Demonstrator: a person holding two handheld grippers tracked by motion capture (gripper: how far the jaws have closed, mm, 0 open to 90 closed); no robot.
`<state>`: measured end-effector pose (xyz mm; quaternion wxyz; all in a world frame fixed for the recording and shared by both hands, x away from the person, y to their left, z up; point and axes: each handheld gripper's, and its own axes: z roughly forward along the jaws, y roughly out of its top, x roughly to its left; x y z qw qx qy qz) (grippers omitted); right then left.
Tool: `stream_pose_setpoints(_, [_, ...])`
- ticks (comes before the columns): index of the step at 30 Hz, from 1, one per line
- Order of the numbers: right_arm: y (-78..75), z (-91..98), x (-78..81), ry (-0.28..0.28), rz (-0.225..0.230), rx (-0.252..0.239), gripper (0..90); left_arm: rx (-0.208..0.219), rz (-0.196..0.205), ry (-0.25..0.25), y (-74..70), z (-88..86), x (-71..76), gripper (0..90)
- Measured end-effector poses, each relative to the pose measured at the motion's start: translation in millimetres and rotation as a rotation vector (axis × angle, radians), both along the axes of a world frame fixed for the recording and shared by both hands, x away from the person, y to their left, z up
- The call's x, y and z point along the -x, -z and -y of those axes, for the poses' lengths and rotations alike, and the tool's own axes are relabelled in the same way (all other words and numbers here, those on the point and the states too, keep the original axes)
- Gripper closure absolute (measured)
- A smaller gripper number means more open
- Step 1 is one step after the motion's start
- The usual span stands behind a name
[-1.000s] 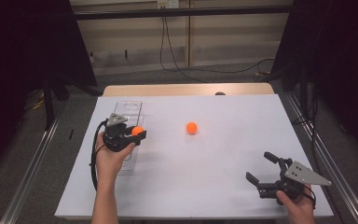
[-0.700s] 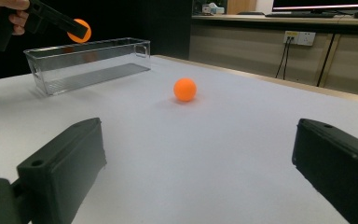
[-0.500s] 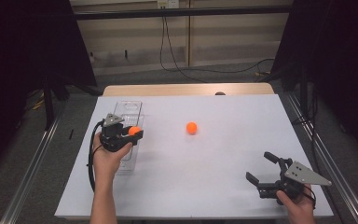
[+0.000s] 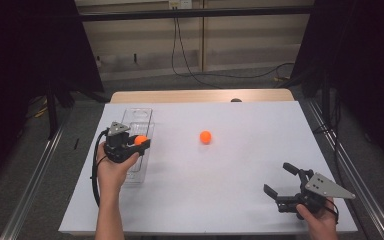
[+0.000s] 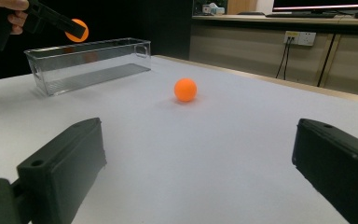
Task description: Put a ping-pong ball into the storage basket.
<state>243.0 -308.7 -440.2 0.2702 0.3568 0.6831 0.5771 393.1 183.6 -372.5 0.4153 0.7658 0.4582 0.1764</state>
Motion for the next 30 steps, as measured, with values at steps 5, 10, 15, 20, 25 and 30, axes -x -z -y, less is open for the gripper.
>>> stream_pose_setpoints(5, [0.0, 0.3, 0.0, 0.001, 0.001, 0.001, 2.0, -0.001, -0.003, -0.011, 1.2, -1.7, -0.3, 50.4])
stream_pose_setpoints(10, [0.0, 0.2, 0.1, 0.001, 0.0, 0.001, 2.0, -0.002, -0.003, -0.02, 2.5, -3.5, -0.7, 50.4])
stream_pose_setpoints(15, [0.0, 0.1, 0.1, 0.002, -0.001, 0.0, 2.1, 0.002, -0.007, -0.035, 4.0, -7.3, -1.0, 50.4])
stream_pose_setpoints(20, [0.1, 0.0, -0.1, 0.001, -0.001, 0.0, 2.1, -0.001, -0.009, -0.041, 4.9, -9.3, -1.3, 50.4])
stream_pose_setpoints(25, [0.2, -0.1, -0.1, 0.001, -0.001, 0.0, 2.1, -0.01, -0.01, -0.049, 6.3, -10.7, -2.0, 50.2])
stream_pose_setpoints(30, [0.2, 0.0, -0.1, 0.002, -0.002, -0.001, 2.0, -0.02, -0.008, -0.061, 7.8, -12.5, -2.5, 50.1])
